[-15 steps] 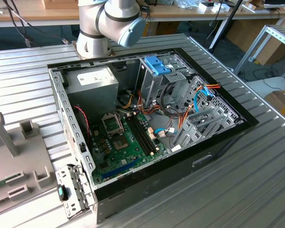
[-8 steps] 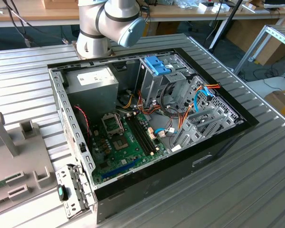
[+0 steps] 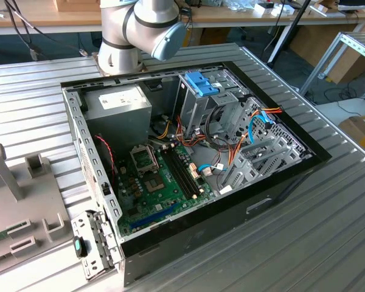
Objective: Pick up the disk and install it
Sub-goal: 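Pick up the disk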
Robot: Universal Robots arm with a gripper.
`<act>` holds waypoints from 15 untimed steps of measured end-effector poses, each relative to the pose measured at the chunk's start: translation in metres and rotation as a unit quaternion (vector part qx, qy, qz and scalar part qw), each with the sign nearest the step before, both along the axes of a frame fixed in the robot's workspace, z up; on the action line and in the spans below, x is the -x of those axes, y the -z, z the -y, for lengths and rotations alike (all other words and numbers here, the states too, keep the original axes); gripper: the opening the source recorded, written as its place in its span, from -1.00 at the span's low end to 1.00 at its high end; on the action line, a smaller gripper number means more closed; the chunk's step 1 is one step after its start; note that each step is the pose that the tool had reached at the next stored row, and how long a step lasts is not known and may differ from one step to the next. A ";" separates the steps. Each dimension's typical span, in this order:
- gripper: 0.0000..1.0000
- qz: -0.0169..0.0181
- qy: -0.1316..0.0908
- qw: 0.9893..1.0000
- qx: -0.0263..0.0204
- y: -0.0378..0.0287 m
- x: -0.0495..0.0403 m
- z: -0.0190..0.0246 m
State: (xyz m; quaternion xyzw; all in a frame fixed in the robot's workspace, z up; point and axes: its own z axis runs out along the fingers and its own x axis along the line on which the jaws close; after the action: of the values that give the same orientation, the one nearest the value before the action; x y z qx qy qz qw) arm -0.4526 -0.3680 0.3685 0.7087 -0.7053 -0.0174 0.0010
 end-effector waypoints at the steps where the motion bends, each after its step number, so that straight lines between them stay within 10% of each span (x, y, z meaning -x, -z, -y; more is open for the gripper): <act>1: -0.79 0.000 0.000 1.000 0.000 0.0000 -0.0001 0.0000; 10: -0.77 0.000 0.000 1.000 0.000 0.0000 -0.0004 0.0000; 15: -0.17 0.000 0.000 1.000 0.000 0.0000 -0.0004 0.0000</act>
State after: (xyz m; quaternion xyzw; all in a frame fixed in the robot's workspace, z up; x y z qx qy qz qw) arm -0.4522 -0.3680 0.3685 0.7088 -0.7052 -0.0174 0.0010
